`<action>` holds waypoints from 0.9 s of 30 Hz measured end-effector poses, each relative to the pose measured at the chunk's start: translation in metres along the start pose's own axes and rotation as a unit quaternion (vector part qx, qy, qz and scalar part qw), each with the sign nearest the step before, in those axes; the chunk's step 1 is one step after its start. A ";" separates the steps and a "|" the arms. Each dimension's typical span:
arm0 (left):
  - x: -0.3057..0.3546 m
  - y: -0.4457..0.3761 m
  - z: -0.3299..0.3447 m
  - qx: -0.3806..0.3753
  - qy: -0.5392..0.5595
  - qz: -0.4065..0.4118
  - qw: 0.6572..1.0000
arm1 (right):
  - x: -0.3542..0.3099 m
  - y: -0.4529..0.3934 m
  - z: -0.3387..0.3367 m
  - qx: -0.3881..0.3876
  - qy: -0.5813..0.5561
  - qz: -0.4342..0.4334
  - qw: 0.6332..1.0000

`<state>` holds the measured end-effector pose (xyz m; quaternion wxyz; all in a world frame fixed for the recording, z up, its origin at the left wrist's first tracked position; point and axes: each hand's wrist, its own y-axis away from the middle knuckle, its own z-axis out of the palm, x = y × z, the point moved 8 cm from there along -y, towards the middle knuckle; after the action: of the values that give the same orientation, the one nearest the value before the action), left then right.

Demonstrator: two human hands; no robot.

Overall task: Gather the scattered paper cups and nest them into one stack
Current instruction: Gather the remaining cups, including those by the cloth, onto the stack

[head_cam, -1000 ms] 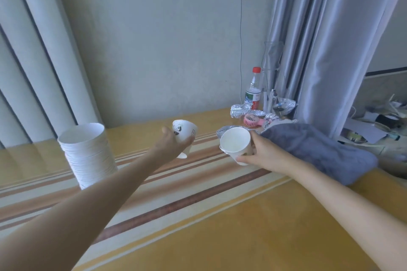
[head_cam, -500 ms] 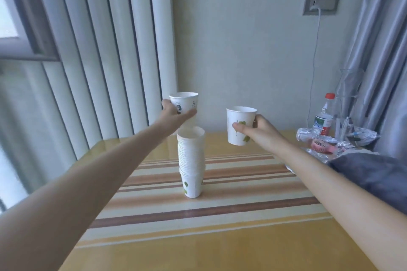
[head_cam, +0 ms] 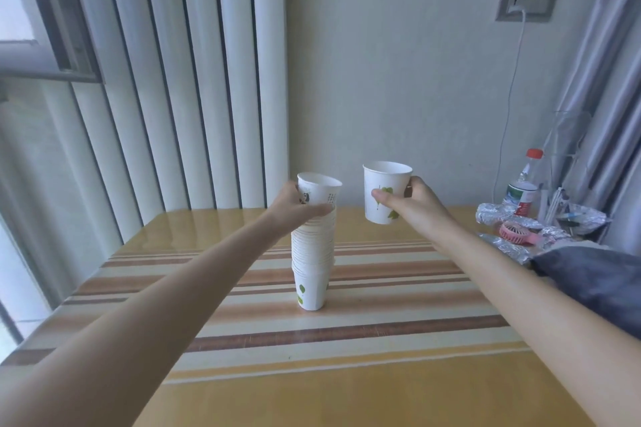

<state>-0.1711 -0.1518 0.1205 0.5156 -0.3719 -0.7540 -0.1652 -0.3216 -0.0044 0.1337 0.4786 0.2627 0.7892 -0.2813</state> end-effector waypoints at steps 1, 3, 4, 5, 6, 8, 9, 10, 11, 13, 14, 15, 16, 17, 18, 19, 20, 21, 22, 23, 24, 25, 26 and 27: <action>-0.003 0.004 0.002 -0.010 -0.004 -0.003 1.000 | 0.002 0.001 0.000 0.002 0.000 0.000 1.000; -0.011 0.009 0.005 -0.023 -0.011 -0.008 1.000 | 0.006 0.003 0.001 0.001 0.002 0.003 1.000; -0.015 0.008 0.005 -0.018 -0.017 -0.007 1.000 | 0.010 0.004 0.002 0.000 0.004 0.005 1.000; -0.014 0.012 0.003 0.000 -0.027 -0.010 1.000 | 0.013 0.005 0.003 -0.001 0.003 0.008 1.000; -0.012 0.015 -0.001 0.031 -0.039 -0.012 0.999 | 0.015 0.006 0.003 -0.001 0.002 0.009 1.000; -0.006 0.016 -0.010 0.086 -0.073 0.010 0.994 | 0.018 0.006 0.003 0.002 0.000 0.012 1.000; -0.002 0.016 -0.011 0.094 -0.092 0.022 0.991 | 0.018 0.006 0.003 0.003 -0.002 0.012 1.000; 0.002 0.017 -0.011 0.091 -0.100 0.031 0.990 | 0.018 0.006 0.002 0.002 -0.003 0.012 1.000; 0.004 0.016 -0.010 0.089 -0.103 0.034 0.990 | 0.018 0.005 0.002 0.002 -0.005 0.010 1.000; 0.002 0.013 -0.009 0.073 -0.116 0.027 0.990 | 0.013 0.004 0.002 0.006 -0.006 0.001 1.000; -0.001 0.013 -0.008 0.064 -0.119 0.023 0.991 | 0.009 0.003 0.003 0.007 -0.008 -0.005 1.000; -0.007 0.014 -0.010 0.056 -0.108 0.016 0.992 | 0.002 0.002 0.005 0.008 -0.013 -0.015 1.000; -0.016 0.016 -0.013 0.047 -0.091 0.006 0.995 | -0.006 0.000 0.009 0.007 -0.023 -0.026 0.999; -0.027 0.019 -0.017 0.041 -0.082 -0.001 0.996 | -0.016 -0.002 0.015 0.002 -0.035 -0.040 0.999; -0.040 0.025 -0.021 0.033 -0.093 -0.010 0.995 | -0.025 -0.004 0.022 -0.005 -0.046 -0.052 0.998; -0.054 0.030 -0.025 0.021 -0.125 -0.021 0.992 | -0.032 -0.007 0.030 -0.013 -0.056 -0.060 0.997; -0.068 0.038 -0.027 0.004 -0.169 -0.031 0.985 | -0.038 -0.009 0.038 -0.020 -0.065 -0.064 0.996; -0.081 0.045 -0.028 -0.015 -0.209 -0.038 0.977 | -0.043 -0.010 0.047 -0.027 -0.069 -0.066 0.995; -0.094 0.052 -0.028 -0.031 -0.242 -0.042 0.969 | -0.045 -0.010 0.055 -0.033 -0.072 -0.067 0.995; -0.104 0.059 -0.027 -0.046 -0.266 -0.045 0.962 | -0.046 -0.011 0.064 -0.039 -0.073 -0.067 0.994; -0.112 0.064 -0.026 -0.057 -0.282 -0.047 0.957 | -0.046 -0.011 0.072 -0.044 -0.075 -0.066 0.994; -0.119 0.068 -0.026 -0.063 -0.290 -0.049 0.954 | -0.044 -0.012 0.079 -0.047 -0.076 -0.063 0.994; -0.124 0.071 -0.026 -0.066 -0.293 -0.051 0.952 | -0.042 -0.012 0.084 -0.049 -0.076 -0.059 0.994; -0.128 0.073 -0.026 -0.067 -0.291 -0.052 0.953 | -0.041 -0.012 0.089 -0.051 -0.077 -0.057 0.994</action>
<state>-0.0764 -0.1688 0.0064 0.2383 -0.3978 -0.8770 -0.1262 -0.2592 -0.0801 0.1389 0.5340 0.1699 0.7769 -0.2869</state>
